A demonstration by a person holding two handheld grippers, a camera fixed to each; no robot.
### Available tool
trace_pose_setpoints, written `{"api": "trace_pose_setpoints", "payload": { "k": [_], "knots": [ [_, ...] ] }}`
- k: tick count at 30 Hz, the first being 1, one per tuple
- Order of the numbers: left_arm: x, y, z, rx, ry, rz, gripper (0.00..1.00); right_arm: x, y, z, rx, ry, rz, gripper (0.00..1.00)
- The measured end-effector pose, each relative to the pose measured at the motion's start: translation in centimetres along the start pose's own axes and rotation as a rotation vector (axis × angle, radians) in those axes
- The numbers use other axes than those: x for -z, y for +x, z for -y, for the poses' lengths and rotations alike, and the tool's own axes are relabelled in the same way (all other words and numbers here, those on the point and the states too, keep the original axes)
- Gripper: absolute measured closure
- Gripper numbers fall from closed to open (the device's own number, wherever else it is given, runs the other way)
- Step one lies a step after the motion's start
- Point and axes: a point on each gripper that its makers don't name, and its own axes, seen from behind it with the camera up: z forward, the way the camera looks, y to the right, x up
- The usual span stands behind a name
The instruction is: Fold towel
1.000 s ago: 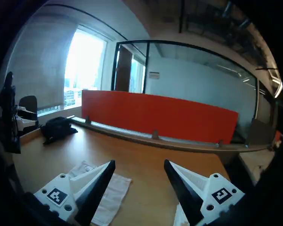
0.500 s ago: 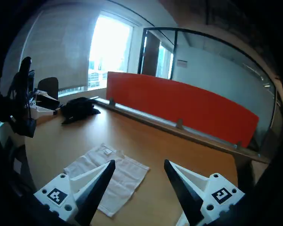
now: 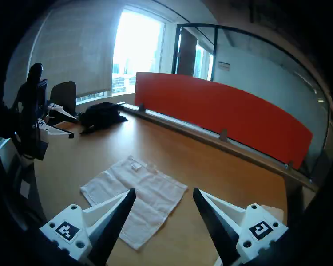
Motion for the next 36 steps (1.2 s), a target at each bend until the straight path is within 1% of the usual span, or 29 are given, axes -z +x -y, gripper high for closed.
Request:
{"api": "trace_pose_setpoints", "payload": {
  "k": [5,14,17,26,36],
  "knots": [
    [-0.6,-1.7,-0.7,0.004,-0.011,0.020,0.05,-0.7,-1.8,0.3,0.002,0.000,0.030,0.00],
    [-2.2,-5.1,-2.0,0.012,-0.033,0.067,0.05,-2.0,-4.7,1.5,0.022,0.024,0.076,0.00],
    [-2.6,-6.3,-2.4,0.013,-0.042,0.087,0.05,-2.4,-5.8,1.9,0.018,0.032,0.091,0.00],
    [-3.5,-9.5,-3.2,-0.006,-0.064,0.143,0.05,-3.4,-8.6,2.8,0.010,0.053,0.134,0.00],
    [-4.3,-13.2,-4.7,-0.031,-0.110,0.211,0.05,-4.4,-12.5,4.4,0.024,0.081,0.203,0.00]
  ]
}}
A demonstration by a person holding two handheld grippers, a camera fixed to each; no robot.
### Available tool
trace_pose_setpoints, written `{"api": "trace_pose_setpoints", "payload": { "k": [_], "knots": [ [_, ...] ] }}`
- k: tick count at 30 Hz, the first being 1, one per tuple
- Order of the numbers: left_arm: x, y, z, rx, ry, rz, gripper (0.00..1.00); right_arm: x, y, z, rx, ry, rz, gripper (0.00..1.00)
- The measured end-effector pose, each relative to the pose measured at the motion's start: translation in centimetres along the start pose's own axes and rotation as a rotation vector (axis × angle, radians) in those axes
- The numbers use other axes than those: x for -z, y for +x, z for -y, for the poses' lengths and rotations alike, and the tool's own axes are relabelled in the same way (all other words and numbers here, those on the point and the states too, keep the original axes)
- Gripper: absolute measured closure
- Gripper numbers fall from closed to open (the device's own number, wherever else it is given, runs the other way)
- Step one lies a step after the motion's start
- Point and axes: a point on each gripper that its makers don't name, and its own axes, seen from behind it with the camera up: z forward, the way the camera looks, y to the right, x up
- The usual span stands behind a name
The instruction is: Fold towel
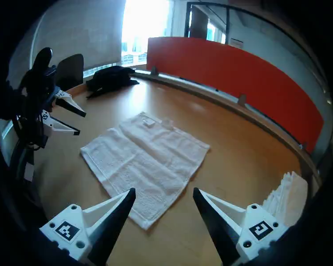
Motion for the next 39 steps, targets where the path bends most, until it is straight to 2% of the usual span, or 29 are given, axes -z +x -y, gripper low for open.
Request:
{"api": "trace_pose_setpoints", "payload": {
  "k": [9,21,30,39],
  "knots": [
    [-1.4,-2.1,-1.0,-0.009,-0.031,0.040,0.05,-1.6,-2.7,1.1,0.009,0.018,0.051,0.00],
    [-2.5,-4.6,-2.6,-0.006,-0.085,0.107,0.05,-2.4,-5.6,1.7,0.010,0.048,0.110,0.00],
    [-3.0,-5.5,-3.2,-0.032,-0.097,0.138,0.05,-2.9,-7.4,2.2,0.024,0.073,0.152,0.00],
    [-3.4,-6.3,-3.7,-0.033,-0.103,0.169,0.05,-3.4,-8.2,2.3,0.030,0.089,0.166,0.00]
  ]
}}
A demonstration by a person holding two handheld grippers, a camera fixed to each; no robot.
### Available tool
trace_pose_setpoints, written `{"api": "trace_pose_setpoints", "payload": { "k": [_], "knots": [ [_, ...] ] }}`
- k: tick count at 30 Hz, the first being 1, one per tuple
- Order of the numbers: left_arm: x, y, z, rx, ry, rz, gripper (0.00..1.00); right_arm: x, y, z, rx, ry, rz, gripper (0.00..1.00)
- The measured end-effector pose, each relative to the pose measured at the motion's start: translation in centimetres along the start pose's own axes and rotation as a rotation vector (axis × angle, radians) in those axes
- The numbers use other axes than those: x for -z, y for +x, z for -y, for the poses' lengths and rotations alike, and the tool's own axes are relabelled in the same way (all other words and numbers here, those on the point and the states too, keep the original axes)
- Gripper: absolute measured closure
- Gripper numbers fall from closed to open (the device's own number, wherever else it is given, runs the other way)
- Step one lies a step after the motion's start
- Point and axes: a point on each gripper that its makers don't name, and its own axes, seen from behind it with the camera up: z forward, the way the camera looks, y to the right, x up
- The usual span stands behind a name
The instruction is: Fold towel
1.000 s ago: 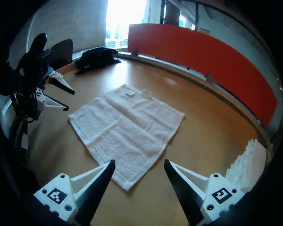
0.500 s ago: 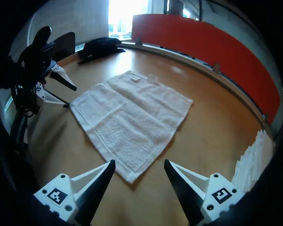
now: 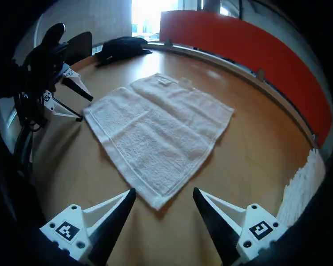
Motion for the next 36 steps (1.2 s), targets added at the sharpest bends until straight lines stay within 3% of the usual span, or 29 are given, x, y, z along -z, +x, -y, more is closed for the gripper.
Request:
{"api": "trace_pose_setpoints", "payload": {
  "k": [8,18,26,32,36],
  "knots": [
    [-0.2,-0.2,-0.1,0.004,-0.002,0.004,0.05,-0.3,-0.6,0.4,0.012,0.021,0.015,0.05],
    [-0.2,-0.2,-0.2,0.005,0.001,0.006,0.10,-0.5,-0.7,0.8,0.004,0.047,0.005,0.20],
    [-0.2,-0.2,-0.3,0.019,0.010,0.014,0.24,-0.6,-0.7,1.0,0.015,0.060,0.009,0.34],
    [-0.1,-0.1,0.0,0.045,0.030,0.017,0.45,-0.5,-0.7,1.1,0.018,0.066,0.009,0.49],
    [-0.1,-0.1,0.0,0.049,0.035,0.022,0.48,-0.5,-0.7,1.1,0.015,0.065,0.008,0.60]
  ]
}}
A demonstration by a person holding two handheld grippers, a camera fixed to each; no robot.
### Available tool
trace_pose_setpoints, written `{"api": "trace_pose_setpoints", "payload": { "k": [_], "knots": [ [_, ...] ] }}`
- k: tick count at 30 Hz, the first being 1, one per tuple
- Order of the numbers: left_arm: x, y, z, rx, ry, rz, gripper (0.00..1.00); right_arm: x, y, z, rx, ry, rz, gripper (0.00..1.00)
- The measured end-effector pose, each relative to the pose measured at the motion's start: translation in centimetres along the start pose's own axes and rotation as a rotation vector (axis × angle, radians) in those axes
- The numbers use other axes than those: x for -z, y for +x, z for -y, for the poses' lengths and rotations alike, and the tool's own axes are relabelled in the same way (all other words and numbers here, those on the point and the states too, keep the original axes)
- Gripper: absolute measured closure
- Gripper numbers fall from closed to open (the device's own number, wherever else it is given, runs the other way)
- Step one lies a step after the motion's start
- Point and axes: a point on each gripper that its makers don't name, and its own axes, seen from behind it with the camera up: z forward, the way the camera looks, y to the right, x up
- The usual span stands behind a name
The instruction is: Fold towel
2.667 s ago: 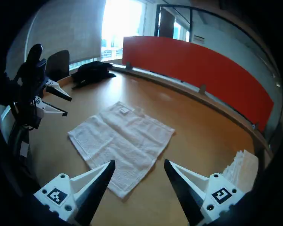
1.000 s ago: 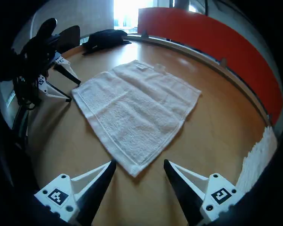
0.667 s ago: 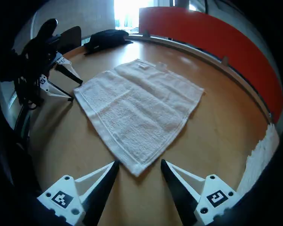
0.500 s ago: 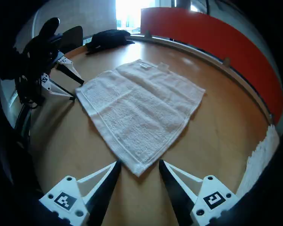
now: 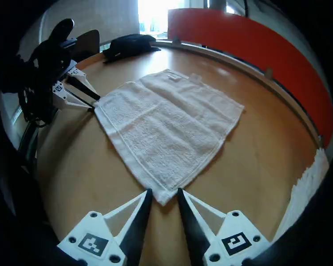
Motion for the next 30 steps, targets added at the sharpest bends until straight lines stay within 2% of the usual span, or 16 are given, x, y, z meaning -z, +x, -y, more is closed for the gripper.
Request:
{"api": "trace_pose_setpoints", "payload": {
  "k": [6,10,12,14,16,26,30],
  "knots": [
    [0.0,0.0,-0.2,0.001,0.004,0.007,0.61,0.0,0.0,0.2,-0.013,0.001,-0.003,0.76],
    [0.0,0.0,-0.4,0.001,0.006,0.011,0.67,0.1,0.0,0.4,-0.036,0.008,-0.005,0.82],
    [0.0,0.1,-0.3,0.004,0.012,0.014,0.73,0.2,0.0,0.5,-0.045,0.011,-0.006,0.84],
    [0.0,0.1,-0.2,0.011,0.025,0.017,0.85,0.3,0.1,0.6,-0.050,0.015,-0.006,0.85],
    [-0.1,0.2,-0.1,0.024,0.033,0.019,0.88,0.3,0.1,0.8,-0.052,0.021,-0.006,0.85],
    [0.2,0.3,-0.2,0.073,0.033,0.031,0.89,0.9,0.4,1.0,-0.066,0.015,-0.010,0.86],
    [0.5,0.5,-0.8,0.079,0.021,0.037,0.89,1.6,0.5,0.8,-0.069,0.008,-0.017,0.86]
  ]
}}
